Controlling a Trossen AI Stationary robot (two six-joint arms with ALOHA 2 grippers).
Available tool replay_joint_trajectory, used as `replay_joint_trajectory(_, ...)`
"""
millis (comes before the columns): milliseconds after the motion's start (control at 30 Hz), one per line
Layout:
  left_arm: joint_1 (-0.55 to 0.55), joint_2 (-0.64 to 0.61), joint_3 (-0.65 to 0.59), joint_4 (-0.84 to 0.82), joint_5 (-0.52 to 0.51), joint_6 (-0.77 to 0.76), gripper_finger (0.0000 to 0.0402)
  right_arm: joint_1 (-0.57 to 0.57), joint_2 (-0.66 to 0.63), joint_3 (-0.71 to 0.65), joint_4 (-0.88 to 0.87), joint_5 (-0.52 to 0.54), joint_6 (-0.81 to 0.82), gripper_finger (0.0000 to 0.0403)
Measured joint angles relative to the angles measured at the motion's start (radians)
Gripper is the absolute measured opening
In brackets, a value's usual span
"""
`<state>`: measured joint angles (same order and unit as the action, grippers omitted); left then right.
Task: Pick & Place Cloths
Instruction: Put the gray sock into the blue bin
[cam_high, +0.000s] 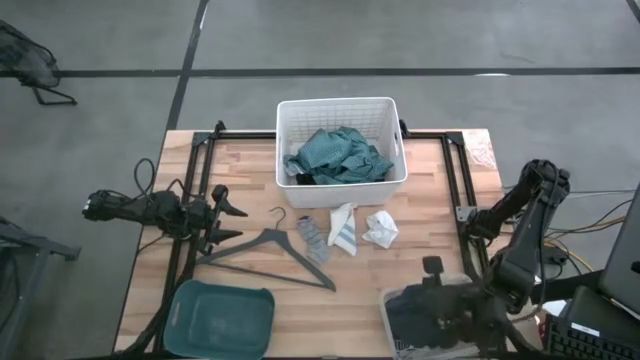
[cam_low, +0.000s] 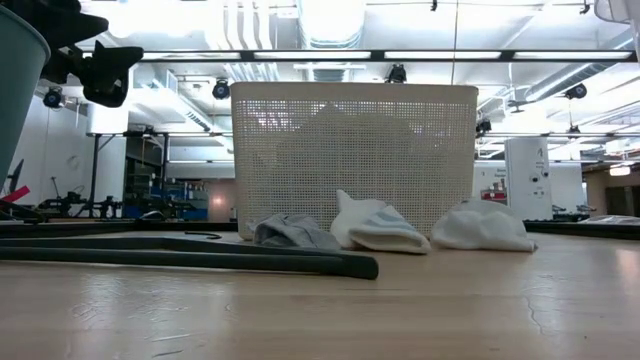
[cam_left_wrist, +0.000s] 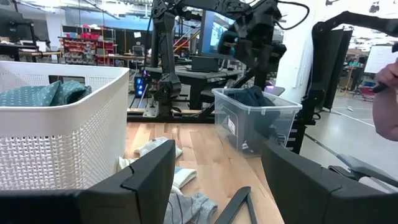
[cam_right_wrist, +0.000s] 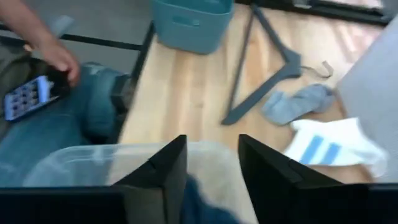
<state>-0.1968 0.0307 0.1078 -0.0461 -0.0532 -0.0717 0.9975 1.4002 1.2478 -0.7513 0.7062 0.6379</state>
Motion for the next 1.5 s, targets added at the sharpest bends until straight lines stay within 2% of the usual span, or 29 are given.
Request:
replay_joint_trajectory(67, -0.001, 0.000, 0.000, 0.000, 0.000, 0.000, 0.0243, -0.034, -0.021, -0.015, 0.002, 0.001, -0.053, 0.0109)
replay_joint_trajectory(200, -0.001, 0.000, 0.000, 0.000, 0.000, 0.000, 0.0243, -0.114, -0.065, -0.046, 0.007, -0.017, -0.176, 0.0026)
replay_joint_trajectory(300, -0.001, 0.000, 0.000, 0.000, 0.000, 0.000, 0.0243, -0.165, -0.122, -0.097, 0.076, -0.044, -0.276, 0.0013)
replay_joint_trajectory(467, -0.001, 0.000, 0.000, 0.000, 0.000, 0.000, 0.0243, -0.292, -0.237, -0.212, 0.226, -0.182, -0.350, 0.0008)
replay_joint_trajectory(767, 0.000, 0.000, 0.000, 0.000, 0.000, 0.000, 0.0243, -0.519, -0.408, -0.387, 0.228, -0.334, -0.213, 0.0008)
replay_joint_trajectory(867, 0.001, 0.000, 0.000, 0.000, 0.000, 0.000, 0.0243, -0.537, -0.451, -0.445, 0.275, -0.343, -0.275, 0.0008)
replay_joint_trajectory(1133, 0.000, 0.000, 0.000, 0.000, 0.000, 0.000, 0.0243, -0.536, -0.639, -0.652, 0.564, -0.393, -0.455, 0.0008)
replay_joint_trajectory(1500, 0.000, 0.000, 0.000, 0.000, 0.000, 0.000, 0.0243, -0.563, -0.985, -0.904, 0.666, -0.395, -0.482, 0.0008)
